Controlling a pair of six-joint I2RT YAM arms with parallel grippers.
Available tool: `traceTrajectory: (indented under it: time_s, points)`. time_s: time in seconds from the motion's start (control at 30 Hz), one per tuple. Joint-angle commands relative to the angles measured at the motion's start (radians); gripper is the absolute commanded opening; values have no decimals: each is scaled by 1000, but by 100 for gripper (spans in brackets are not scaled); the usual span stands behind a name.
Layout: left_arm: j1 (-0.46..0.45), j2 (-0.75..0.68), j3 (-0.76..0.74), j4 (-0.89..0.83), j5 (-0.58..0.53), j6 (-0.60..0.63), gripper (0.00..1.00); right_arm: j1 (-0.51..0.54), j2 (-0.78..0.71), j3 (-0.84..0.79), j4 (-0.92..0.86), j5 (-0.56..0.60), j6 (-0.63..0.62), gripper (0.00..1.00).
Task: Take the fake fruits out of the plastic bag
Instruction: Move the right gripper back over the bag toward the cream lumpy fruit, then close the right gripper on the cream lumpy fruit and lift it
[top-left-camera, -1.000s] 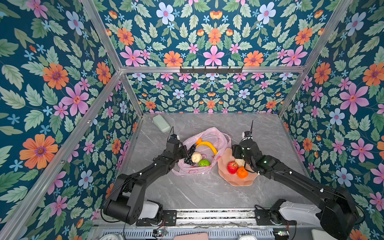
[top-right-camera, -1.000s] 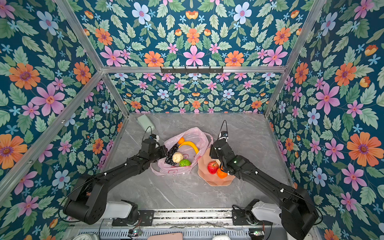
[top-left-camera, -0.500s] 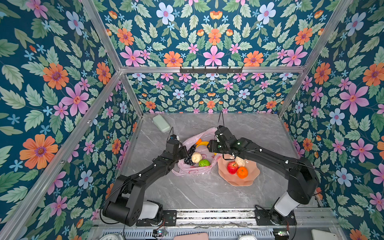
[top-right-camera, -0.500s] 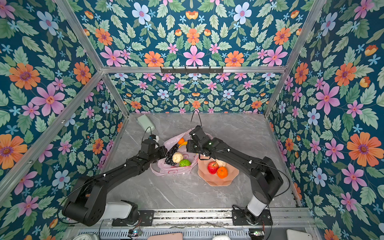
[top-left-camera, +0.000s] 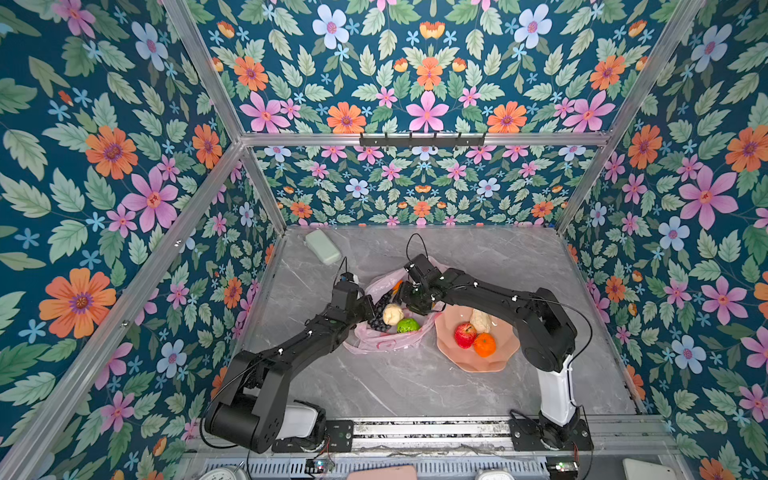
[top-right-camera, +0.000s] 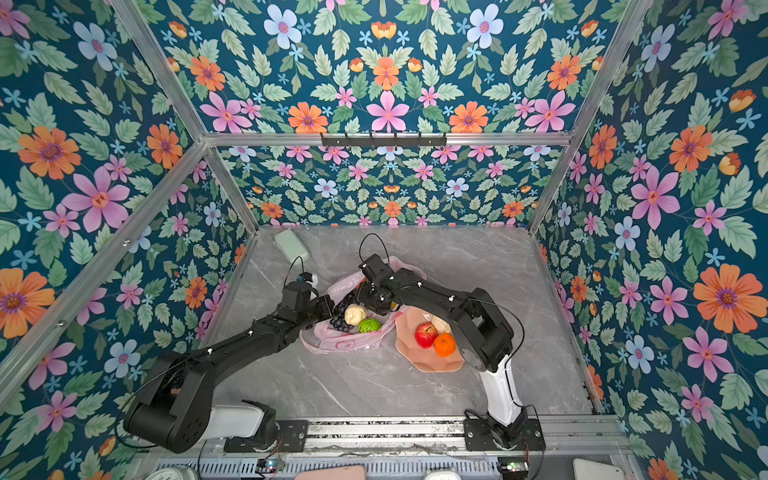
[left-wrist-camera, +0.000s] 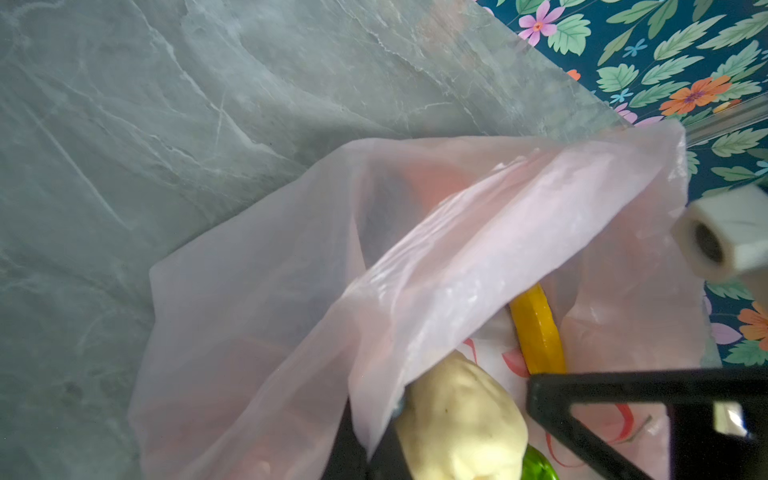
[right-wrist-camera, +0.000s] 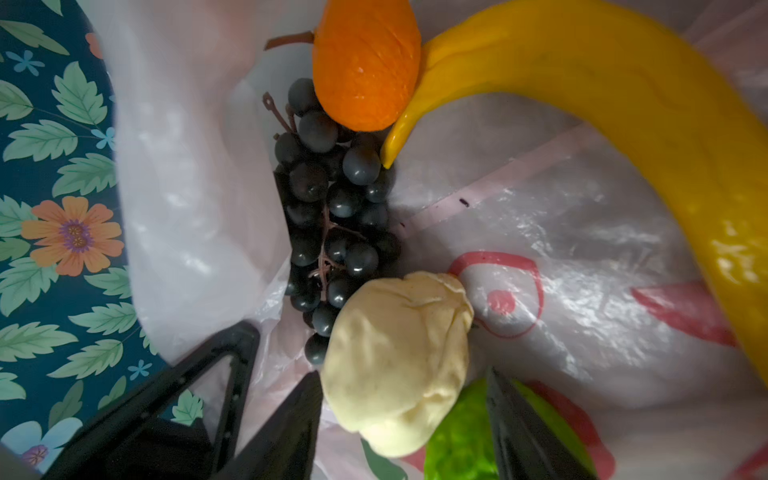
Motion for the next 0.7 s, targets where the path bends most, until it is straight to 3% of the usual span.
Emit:
traceTrajectory:
  time_s: [0.0, 0.67]
  points:
    - [-1, 6, -4, 27, 11, 4, 0, 3, 31, 17, 4, -34, 47, 64]
    - [-1, 12, -14, 43, 14, -4, 0, 29, 134, 50, 21, -96, 67, 78]
